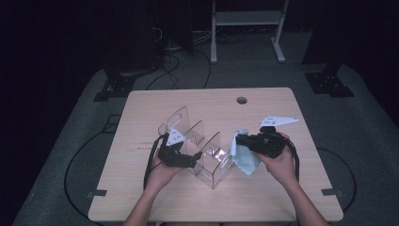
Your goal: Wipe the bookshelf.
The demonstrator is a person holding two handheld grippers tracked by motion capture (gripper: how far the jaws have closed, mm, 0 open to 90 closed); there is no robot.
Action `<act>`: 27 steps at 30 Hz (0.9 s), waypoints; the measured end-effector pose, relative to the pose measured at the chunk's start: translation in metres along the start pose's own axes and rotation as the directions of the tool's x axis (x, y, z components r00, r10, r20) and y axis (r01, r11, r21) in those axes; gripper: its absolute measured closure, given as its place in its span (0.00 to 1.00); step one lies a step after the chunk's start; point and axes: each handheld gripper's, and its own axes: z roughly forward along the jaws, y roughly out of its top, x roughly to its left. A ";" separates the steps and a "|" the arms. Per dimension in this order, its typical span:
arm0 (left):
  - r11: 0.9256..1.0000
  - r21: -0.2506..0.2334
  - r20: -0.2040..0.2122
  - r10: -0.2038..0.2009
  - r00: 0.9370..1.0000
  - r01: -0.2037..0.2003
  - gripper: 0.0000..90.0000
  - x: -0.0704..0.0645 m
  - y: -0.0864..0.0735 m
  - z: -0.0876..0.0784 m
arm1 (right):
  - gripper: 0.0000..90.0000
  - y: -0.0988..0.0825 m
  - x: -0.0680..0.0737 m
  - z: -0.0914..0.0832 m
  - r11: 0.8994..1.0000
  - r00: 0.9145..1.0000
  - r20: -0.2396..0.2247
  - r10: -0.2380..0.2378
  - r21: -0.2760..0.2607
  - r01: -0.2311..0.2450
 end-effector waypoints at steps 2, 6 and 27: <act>1.000 0.001 -0.001 -0.001 1.000 0.001 0.09 0.000 0.000 0.000 | 0.92 0.005 0.003 0.002 0.999 0.999 0.021 -0.029 0.033 0.029; 1.000 0.000 -0.002 0.000 1.000 0.000 0.09 0.000 0.000 0.000 | 0.92 0.006 -0.015 0.005 0.999 0.998 0.052 0.021 0.047 -0.023; 1.000 0.004 -0.009 0.001 1.000 -0.001 0.09 -0.001 0.000 0.001 | 0.92 0.006 0.030 0.010 0.997 0.997 -0.064 -0.041 0.069 0.046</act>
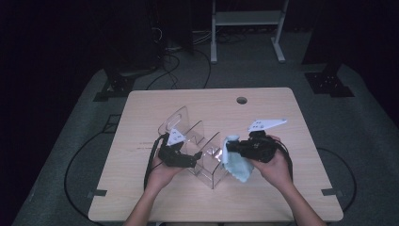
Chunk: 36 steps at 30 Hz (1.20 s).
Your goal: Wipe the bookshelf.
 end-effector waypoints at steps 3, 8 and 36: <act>1.000 -0.001 -0.003 -0.005 1.000 0.005 0.09 0.000 0.000 0.000 | 0.92 -0.001 0.018 0.007 0.999 0.998 -0.044 -0.050 0.020 0.051; 1.000 0.001 -0.002 -0.007 1.000 0.007 0.09 -0.001 0.000 0.000 | 0.92 0.000 0.018 0.007 0.999 0.999 -0.021 -0.027 0.023 0.027; 1.000 0.006 0.003 -0.001 1.000 0.001 0.09 -0.001 0.001 0.002 | 0.93 -0.013 0.058 0.019 0.990 0.990 -0.065 -0.129 0.042 0.132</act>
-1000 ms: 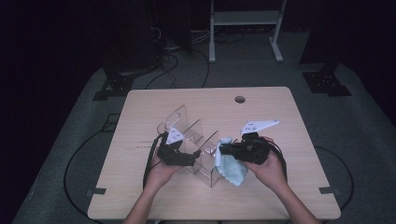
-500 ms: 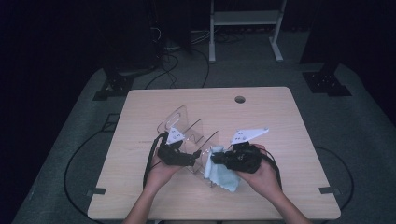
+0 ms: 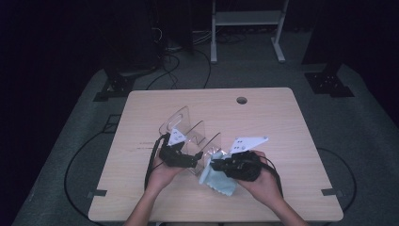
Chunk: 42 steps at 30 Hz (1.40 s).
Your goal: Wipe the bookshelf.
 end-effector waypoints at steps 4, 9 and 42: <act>1.000 -0.003 0.001 -0.002 1.000 0.002 0.09 0.000 0.000 0.000 | 0.93 -0.002 0.015 0.011 0.998 0.998 -0.039 -0.044 0.040 0.045; 1.000 -0.001 0.001 0.000 1.000 0.000 0.09 0.000 0.000 0.000 | 0.93 -0.002 0.009 0.005 0.999 0.999 -0.027 -0.032 0.016 0.033; 1.000 -0.004 0.002 -0.004 1.000 0.004 0.09 0.000 0.000 0.001 | 0.93 -0.035 -0.118 -0.033 0.944 0.931 0.176 0.321 -0.140 -0.300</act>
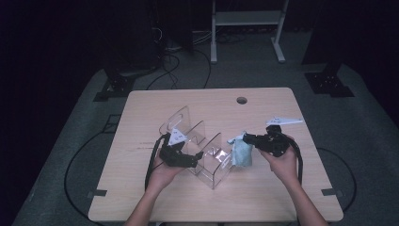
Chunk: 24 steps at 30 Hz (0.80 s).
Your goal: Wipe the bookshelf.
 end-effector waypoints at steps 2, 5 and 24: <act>1.000 0.000 0.000 0.000 1.000 0.000 0.09 0.000 0.000 0.000 | 0.93 -0.005 -0.004 0.003 1.000 1.000 -0.005 0.015 0.008 -0.015; 1.000 0.003 0.000 0.000 1.000 0.000 0.09 0.000 0.000 0.000 | 0.93 -0.015 -0.009 0.011 0.999 1.000 0.007 0.027 0.038 -0.027; 1.000 0.007 -0.014 0.011 1.000 -0.011 0.10 -0.001 0.000 0.001 | 0.93 -0.066 -0.027 0.047 0.982 0.993 0.014 0.118 0.150 -0.119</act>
